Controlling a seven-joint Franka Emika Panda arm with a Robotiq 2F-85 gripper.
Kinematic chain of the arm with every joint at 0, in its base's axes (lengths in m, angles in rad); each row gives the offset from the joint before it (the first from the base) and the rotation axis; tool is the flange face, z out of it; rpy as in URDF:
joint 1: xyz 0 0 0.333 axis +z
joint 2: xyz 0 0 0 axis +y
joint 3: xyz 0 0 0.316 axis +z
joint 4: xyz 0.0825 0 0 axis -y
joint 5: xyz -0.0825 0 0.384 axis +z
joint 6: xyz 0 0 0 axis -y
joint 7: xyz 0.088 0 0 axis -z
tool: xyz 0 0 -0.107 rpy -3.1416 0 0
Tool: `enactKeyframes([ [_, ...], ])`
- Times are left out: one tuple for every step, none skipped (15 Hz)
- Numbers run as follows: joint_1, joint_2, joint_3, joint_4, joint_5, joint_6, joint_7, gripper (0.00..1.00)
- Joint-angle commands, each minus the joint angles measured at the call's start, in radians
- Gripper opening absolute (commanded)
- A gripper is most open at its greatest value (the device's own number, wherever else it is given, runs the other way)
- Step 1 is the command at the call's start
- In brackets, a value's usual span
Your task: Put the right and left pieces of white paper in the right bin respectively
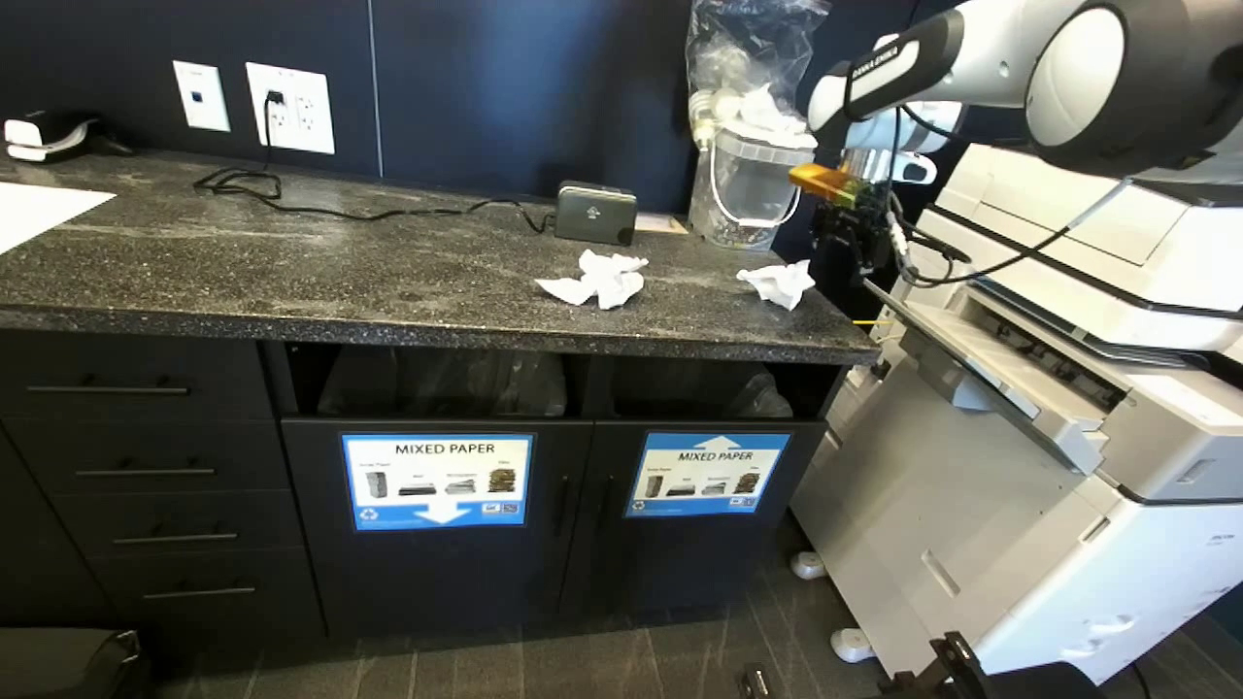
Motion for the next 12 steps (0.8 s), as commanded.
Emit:
enactKeyframes([
  [-0.079, 0.058, 0.053, 0.068, -0.005, 0.109, -0.192, 1.0],
  [-0.084, 0.063, 0.06, 0.079, -0.005, 0.128, -0.234, 1.0],
  [-0.088, 0.057, 0.065, 0.075, -0.005, 0.149, -0.279, 1.0],
  [-0.087, 0.038, 0.072, 0.062, -0.006, 0.17, -0.316, 1.0],
  [-0.085, 0.037, 0.079, 0.067, -0.007, 0.187, -0.354, 1.0],
  [-0.086, 0.032, 0.093, 0.072, 0.001, 0.205, -0.395, 1.0],
  [-0.097, 0.028, 0.119, 0.076, 0.02, 0.219, -0.442, 1.0],
  [-0.107, 0.032, 0.146, 0.085, 0.04, 0.232, -0.485, 1.0],
  [-0.116, 0.044, 0.172, 0.099, 0.057, 0.241, -0.527, 1.0],
  [-0.121, 0.052, 0.186, 0.111, 0.097, 0.241, -0.58, 1.0],
  [-0.136, 0.071, 0.215, 0.132, 0.139, 0.23, -0.624, 1.0],
  [-0.144, 0.085, 0.238, 0.147, 0.179, 0.212, -0.669, 1.0],
])
